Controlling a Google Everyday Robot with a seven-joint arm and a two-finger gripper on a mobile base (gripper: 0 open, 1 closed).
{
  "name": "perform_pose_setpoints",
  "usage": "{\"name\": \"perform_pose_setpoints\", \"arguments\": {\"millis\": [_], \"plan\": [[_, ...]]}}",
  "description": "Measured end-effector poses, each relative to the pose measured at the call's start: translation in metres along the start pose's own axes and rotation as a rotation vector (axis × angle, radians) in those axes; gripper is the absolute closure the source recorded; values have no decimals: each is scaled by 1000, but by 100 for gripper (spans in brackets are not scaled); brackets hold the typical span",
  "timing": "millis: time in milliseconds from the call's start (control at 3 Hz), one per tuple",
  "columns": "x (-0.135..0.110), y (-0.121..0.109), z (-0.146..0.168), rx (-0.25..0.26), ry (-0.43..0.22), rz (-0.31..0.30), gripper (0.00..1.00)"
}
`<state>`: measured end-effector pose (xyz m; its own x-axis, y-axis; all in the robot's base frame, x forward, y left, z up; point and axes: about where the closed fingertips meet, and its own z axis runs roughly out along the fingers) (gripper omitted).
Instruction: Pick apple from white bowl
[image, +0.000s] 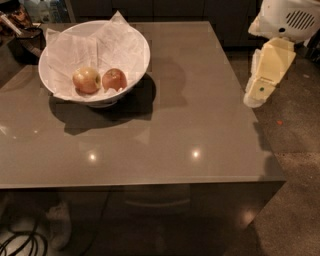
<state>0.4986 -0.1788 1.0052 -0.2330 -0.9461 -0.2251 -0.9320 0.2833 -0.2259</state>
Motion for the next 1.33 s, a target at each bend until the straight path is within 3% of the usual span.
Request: {"name": "perform_pose_setpoints", "arguments": {"millis": [333,667,1000,1333], "plan": [[-3,-1,5,18,-84,24,0],[-28,-13,15,-37,-209,46,0],[-58,-31,21,-84,-284,23,0],[-84,-38,22,-91,-322,-17,0]]}}
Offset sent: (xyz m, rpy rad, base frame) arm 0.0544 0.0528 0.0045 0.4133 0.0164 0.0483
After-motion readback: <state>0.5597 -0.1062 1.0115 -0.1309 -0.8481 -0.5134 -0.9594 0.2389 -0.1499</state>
